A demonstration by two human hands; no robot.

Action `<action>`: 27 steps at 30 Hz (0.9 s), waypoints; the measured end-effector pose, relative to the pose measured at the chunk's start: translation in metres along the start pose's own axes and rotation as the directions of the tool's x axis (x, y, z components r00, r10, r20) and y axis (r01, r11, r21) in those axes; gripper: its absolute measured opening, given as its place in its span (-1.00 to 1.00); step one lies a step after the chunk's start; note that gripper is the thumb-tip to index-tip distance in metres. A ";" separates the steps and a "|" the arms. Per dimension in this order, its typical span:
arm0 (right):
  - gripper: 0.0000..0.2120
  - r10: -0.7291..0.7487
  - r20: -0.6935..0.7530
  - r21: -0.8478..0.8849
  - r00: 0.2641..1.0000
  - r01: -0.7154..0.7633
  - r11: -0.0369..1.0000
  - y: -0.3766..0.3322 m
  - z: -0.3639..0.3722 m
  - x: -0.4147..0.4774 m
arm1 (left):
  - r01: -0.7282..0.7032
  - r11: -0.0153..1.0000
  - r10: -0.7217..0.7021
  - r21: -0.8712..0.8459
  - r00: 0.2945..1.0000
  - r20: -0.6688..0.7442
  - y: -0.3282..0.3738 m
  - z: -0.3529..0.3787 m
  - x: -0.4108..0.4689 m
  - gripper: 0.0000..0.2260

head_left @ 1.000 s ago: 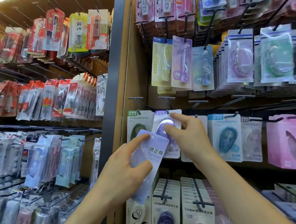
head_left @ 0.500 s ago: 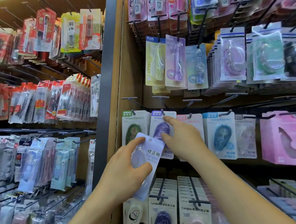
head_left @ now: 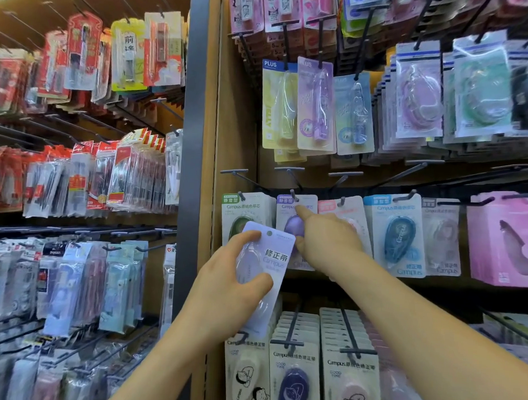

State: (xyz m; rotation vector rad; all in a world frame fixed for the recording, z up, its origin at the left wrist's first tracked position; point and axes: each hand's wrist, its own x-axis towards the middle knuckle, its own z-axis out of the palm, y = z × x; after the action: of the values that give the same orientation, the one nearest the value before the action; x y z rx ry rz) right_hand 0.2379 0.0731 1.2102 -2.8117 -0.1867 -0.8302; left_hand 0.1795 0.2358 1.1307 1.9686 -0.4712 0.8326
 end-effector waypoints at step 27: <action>-0.25 -0.160 -0.149 0.866 0.976 0.207 0.455 0.108 0.001 -0.154 | -0.135 0.797 0.119 -0.588 0.991 -0.066 0.057 0.103 -0.025 -0.66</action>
State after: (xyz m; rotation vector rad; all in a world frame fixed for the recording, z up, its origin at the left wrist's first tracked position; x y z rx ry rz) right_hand 0.1289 -0.0415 1.1079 -1.7717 -0.7064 -0.5702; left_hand 0.1640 0.1175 1.1110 1.3509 -0.7554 0.6827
